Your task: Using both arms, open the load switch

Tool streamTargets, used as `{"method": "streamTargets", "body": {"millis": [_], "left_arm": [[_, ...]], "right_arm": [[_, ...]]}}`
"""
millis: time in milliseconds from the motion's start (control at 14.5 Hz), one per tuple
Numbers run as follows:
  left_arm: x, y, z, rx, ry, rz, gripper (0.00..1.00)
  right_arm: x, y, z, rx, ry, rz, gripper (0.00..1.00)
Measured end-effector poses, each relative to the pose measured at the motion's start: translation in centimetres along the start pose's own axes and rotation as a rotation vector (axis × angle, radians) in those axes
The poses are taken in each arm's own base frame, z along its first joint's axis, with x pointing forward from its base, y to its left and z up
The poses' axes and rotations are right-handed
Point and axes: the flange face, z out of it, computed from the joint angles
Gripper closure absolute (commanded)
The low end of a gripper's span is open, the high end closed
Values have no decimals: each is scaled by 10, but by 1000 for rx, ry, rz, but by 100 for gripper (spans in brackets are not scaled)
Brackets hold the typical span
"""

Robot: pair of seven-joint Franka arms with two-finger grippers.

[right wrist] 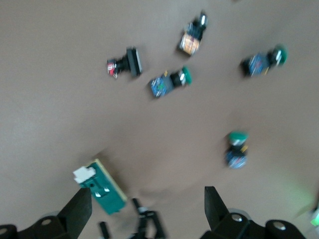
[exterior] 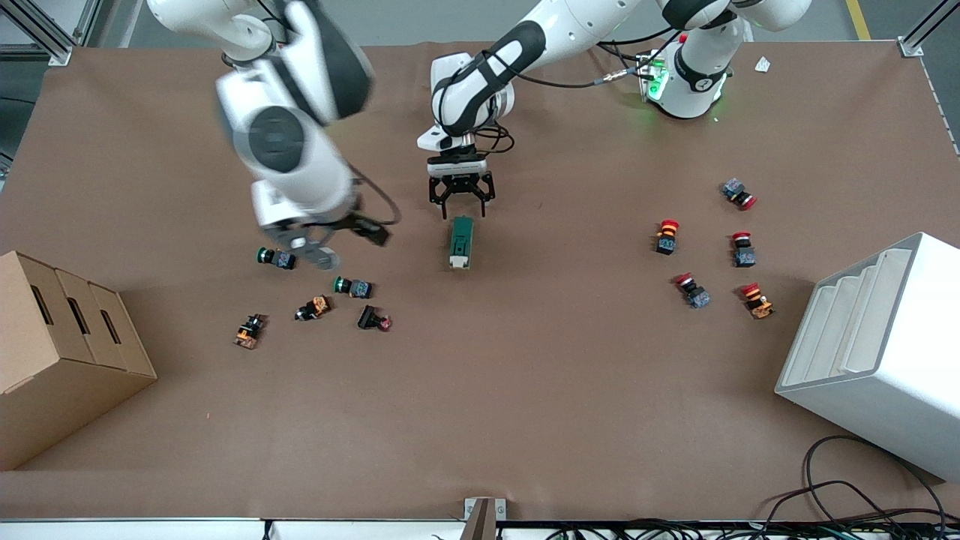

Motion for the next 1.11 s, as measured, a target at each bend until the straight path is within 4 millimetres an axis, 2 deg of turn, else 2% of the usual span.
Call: {"method": "streamTargets", "body": {"millis": [207,415,553,691,1106], "left_arm": [[-6,-6,11,-11,68,-10,3],[-15,-10,20,-20,93,19,3],[-18,-10,23,-25,113,35,3],[-19,-10,23,-24,118,33,3],[-33,-9,19,-14,170,-25,0]], "right_arm": [[-49,-48,66,-11,22,277,0],[-68,-85,125,-52,34,461,0],[-75,-103,156,-77,0,539,0],[-75,-111,177,-93,-48,584,0],[-65,-117,195,-75,-74,626,0]]}}
